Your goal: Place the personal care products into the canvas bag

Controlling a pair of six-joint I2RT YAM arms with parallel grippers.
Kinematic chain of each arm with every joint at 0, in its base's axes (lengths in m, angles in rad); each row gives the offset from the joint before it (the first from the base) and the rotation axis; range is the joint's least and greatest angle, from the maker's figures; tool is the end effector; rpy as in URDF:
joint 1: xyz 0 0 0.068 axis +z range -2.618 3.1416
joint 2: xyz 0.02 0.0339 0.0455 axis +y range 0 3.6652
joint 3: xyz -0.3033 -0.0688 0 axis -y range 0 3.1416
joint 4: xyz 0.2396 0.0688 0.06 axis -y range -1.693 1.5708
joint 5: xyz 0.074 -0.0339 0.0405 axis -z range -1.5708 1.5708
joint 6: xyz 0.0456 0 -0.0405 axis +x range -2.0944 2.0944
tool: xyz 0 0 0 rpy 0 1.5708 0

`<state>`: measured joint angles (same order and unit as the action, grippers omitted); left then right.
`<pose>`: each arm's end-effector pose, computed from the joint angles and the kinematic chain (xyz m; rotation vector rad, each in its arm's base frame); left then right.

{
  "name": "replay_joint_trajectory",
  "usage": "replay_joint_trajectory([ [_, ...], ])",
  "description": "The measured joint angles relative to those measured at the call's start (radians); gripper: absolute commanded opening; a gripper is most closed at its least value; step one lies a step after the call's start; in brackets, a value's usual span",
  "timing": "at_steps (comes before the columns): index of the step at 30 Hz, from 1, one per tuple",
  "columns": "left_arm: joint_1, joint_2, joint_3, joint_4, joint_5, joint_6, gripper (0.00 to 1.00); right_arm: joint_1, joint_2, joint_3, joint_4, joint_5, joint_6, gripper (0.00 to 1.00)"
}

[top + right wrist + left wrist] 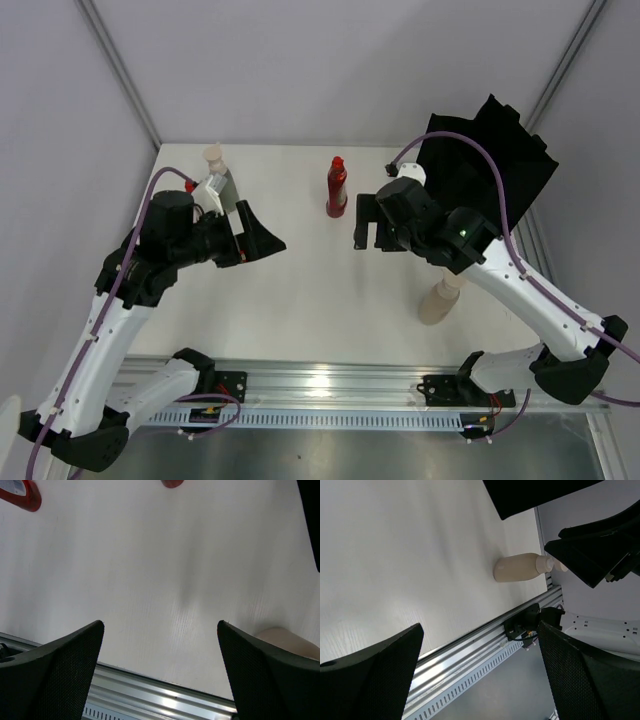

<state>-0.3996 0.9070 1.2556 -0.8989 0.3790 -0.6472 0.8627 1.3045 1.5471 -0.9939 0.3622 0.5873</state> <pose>0.1197 -0.0688 0.4298 -0.0379 2.2505 -0.9978 0.1707 0.1745 0.4423 -0.1333 2.2827 0.3441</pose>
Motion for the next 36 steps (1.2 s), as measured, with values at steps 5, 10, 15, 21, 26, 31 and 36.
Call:
replay_joint_trajectory([
  [5,0.000,0.000,-0.005,0.006,0.003,0.000,0.99,0.000,0.019,0.016,-0.005,0.009,0.005,0.99],
  [10,0.001,0.001,-0.011,0.008,0.010,0.001,0.99,0.000,0.019,0.089,-0.040,0.056,-0.004,0.99],
  [15,0.001,-0.002,-0.017,0.009,0.017,0.001,0.99,-0.013,0.023,0.148,-0.149,0.137,0.013,0.99],
  [21,0.001,-0.060,-0.109,0.015,0.022,-0.001,0.99,-0.046,0.017,0.114,-0.288,0.225,0.097,0.99],
  [26,0.001,-0.070,-0.150,0.013,0.027,-0.002,0.99,-0.046,-0.002,0.070,-0.338,0.264,0.174,0.99],
  [31,0.000,-0.070,-0.153,0.014,0.037,-0.004,0.99,-0.051,-0.050,0.066,-0.340,0.301,0.237,0.99],
  [36,-0.006,-0.072,-0.156,0.014,0.044,-0.005,0.99,-0.058,-0.117,-0.055,-0.339,0.311,0.335,0.99],
])
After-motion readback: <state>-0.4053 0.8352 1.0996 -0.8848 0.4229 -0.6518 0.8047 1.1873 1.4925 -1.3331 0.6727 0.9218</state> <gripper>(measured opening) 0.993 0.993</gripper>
